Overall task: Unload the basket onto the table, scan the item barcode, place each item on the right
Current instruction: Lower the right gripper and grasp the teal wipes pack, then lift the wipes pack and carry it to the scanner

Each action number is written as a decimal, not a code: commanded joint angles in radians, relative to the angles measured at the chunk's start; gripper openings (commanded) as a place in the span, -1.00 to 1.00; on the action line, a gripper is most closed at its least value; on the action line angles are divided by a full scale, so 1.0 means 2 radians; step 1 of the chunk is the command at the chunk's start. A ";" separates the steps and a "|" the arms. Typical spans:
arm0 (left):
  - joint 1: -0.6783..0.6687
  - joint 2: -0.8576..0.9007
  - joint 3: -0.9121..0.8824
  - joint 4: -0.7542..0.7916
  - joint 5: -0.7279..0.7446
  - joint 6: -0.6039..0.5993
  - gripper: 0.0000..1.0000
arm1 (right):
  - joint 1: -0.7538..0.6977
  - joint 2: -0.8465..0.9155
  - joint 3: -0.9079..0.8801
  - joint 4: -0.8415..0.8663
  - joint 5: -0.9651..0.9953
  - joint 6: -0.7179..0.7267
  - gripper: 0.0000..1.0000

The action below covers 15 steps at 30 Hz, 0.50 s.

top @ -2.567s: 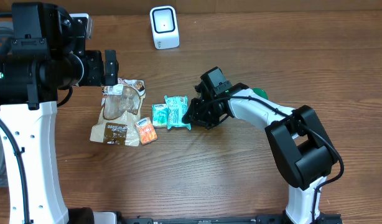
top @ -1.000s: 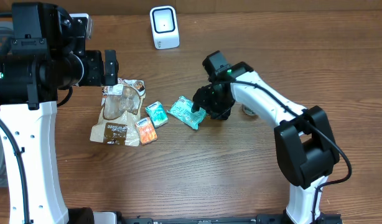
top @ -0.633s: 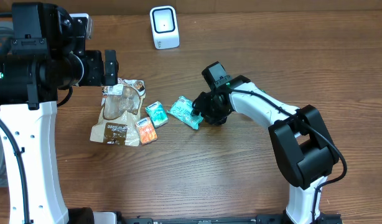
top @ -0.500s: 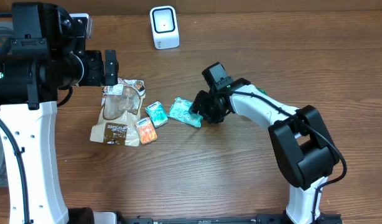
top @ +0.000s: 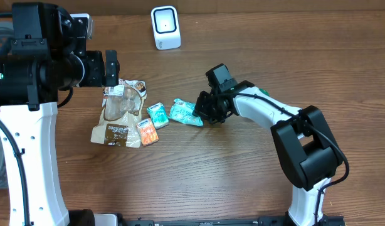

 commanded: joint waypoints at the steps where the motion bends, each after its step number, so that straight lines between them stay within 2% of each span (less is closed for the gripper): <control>1: 0.002 -0.002 0.006 0.001 -0.002 -0.001 0.99 | -0.024 0.000 -0.007 -0.005 -0.063 -0.077 -0.92; 6: 0.002 -0.002 0.006 0.001 -0.002 -0.001 0.99 | -0.058 -0.071 0.002 -0.011 -0.172 -0.172 -0.92; 15: 0.002 -0.002 0.006 0.001 -0.002 -0.001 0.99 | -0.093 -0.214 0.003 -0.080 -0.173 -0.217 -0.92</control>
